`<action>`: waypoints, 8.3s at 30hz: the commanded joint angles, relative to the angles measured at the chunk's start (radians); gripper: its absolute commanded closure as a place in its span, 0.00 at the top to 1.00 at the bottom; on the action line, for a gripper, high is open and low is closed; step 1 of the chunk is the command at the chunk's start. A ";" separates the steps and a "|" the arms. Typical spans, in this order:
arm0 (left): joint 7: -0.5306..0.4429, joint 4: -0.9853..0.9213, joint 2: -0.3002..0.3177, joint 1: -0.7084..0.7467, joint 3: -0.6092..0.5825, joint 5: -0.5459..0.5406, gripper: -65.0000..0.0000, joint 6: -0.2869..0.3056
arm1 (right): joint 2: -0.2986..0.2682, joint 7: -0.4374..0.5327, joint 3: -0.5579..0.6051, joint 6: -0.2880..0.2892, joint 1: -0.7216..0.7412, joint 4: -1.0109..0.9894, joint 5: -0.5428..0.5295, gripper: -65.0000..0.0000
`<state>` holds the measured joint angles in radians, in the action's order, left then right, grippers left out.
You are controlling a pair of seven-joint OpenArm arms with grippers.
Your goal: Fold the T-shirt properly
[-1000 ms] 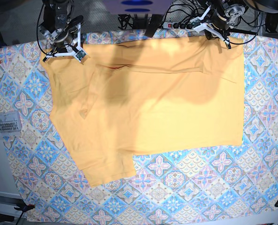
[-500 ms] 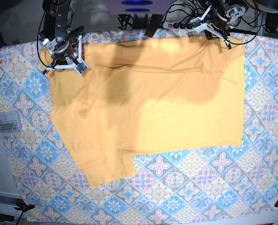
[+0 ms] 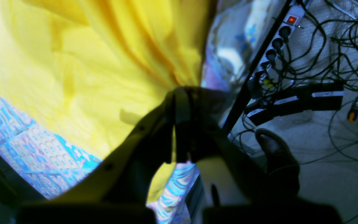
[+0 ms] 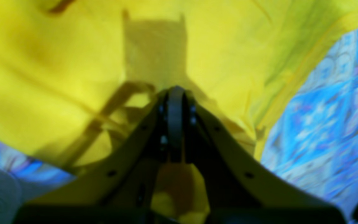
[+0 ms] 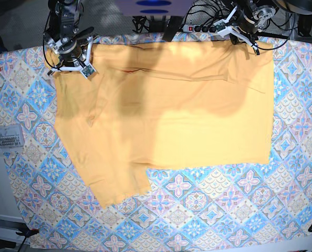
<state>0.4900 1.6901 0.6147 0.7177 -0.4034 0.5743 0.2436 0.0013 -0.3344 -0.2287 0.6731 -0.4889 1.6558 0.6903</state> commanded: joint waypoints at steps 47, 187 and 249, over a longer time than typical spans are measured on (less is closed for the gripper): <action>0.057 0.179 -0.126 0.009 0.260 -0.109 0.00 0.112 | 0.038 -0.004 -0.067 0.025 0.040 0.037 -0.013 0.00; -0.024 -1.109 -0.368 -1.111 1.127 -0.523 0.46 0.376 | 0.042 -0.187 -0.038 0.025 0.612 -0.217 -0.013 0.00; 0.152 -0.540 -0.488 -0.875 1.026 -0.518 0.00 0.455 | -0.114 0.237 -0.200 -0.212 1.025 -0.997 -0.007 0.15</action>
<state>0.6621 1.1313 0.1150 -0.1387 0.6212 0.0673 0.6964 -0.1097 -0.1238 -0.4320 0.4656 0.5041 0.6430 0.6956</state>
